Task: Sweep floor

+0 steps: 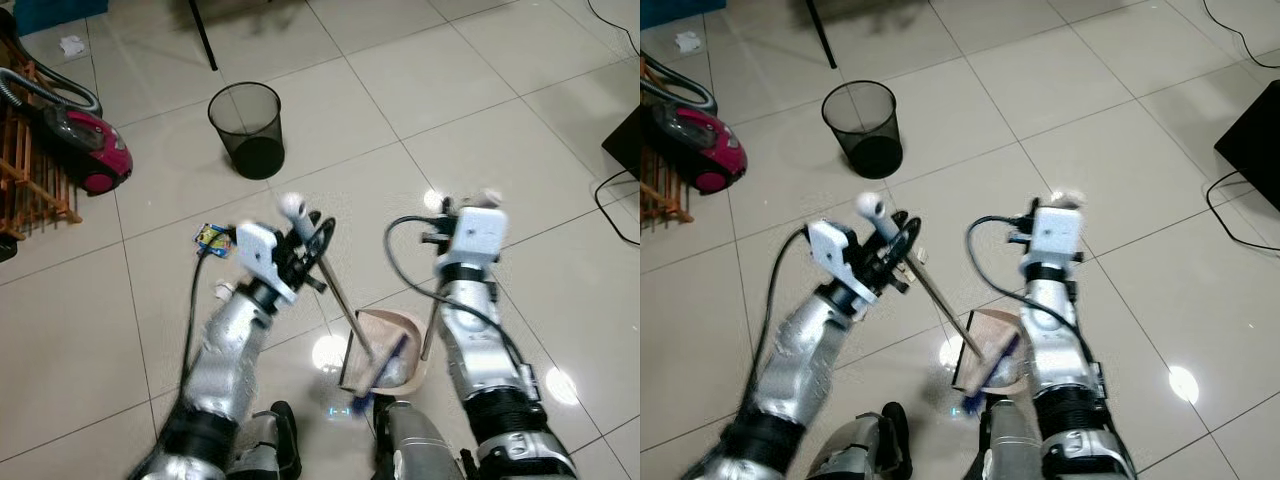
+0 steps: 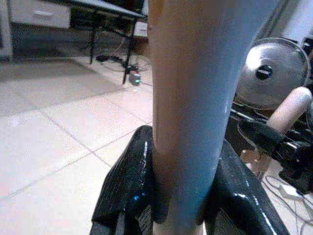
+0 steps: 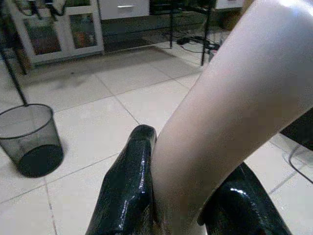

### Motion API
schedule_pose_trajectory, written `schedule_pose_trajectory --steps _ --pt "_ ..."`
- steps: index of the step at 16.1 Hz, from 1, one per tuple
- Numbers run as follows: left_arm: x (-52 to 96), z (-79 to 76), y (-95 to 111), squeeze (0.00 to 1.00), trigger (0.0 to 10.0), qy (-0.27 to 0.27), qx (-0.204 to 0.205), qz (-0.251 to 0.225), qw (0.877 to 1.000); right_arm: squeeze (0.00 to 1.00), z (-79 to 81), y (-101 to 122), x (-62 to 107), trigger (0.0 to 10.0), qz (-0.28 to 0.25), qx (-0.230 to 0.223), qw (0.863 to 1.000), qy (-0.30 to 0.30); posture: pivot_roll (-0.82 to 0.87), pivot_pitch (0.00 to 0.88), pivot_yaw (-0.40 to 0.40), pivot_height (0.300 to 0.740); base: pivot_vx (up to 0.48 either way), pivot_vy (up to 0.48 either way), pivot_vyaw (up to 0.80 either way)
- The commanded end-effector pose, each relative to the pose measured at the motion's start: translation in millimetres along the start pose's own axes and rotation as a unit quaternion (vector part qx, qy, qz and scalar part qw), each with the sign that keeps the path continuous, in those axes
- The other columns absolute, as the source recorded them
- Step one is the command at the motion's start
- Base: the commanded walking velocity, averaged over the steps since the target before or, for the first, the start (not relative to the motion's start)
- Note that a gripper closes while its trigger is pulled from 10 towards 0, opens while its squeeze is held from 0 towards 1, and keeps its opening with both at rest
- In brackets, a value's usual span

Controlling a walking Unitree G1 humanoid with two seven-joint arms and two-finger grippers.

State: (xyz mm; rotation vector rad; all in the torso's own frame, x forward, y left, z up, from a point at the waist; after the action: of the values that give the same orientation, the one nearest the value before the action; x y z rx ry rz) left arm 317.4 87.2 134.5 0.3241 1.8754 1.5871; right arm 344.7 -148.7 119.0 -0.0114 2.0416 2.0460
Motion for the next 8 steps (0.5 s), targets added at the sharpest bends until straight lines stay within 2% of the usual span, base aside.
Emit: schedule_pose_trajectory --steps 1,4,6,7,8 --pt "-3.0 1.2 12.4 0.0 10.0 -0.026 -0.015 -0.014 0.999 0.0 1.6 -20.3 8.7 10.0 0.05 -0.019 0.999 0.008 -0.04 0.235 0.081 0.74 0.0 0.0 0.0" --pt "-7.2 7.9 27.8 0.0 10.0 -0.055 -0.063 -0.019 0.996 0.0 -12.3 -17.7 8.7 10.0 0.044 -0.02 0.999 -0.004 -0.05 0.201 0.083 0.74 0.0 0.0 0.0" --pt "-12.9 16.1 52.0 0.0 10.0 -0.078 -0.092 -0.036 0.992 0.0 -29.3 -14.8 12.2 10.0 0.042 -0.029 0.998 -0.023 -0.06 0.152 0.079 0.74 0.0 0.0 0.0" --pt "-17.0 25.2 68.2 0.0 10.0 -0.071 -0.102 -0.046 0.991 0.0 -35.4 -12.5 14.0 10.0 0.041 -0.034 0.998 -0.024 -0.07 0.128 0.079 0.74 0.0 0.0 0.0" --pt "-17.0 25.2 68.2 0.0 10.0 -0.071 -0.102 -0.046 0.991 0.0 -35.4 -12.5 14.0 10.0 0.041 -0.034 0.998 -0.024 -0.07 0.128 0.079 0.74 0.0 0.0 0.0"
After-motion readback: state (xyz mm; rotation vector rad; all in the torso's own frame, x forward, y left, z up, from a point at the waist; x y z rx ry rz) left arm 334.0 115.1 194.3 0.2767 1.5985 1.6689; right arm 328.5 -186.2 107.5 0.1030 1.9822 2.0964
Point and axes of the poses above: a point about 5 cm out from each wrist's last joint towards the gripper, its own x axis pointing back from the gripper into the wrist, its own y axis along the axis of the wrist's last joint, z = x × y, the point moved 2 cm from there along -x, pointing out of the wrist towards the gripper, and after that the axes turned 1 degree about -x, right-handed, at the moved point
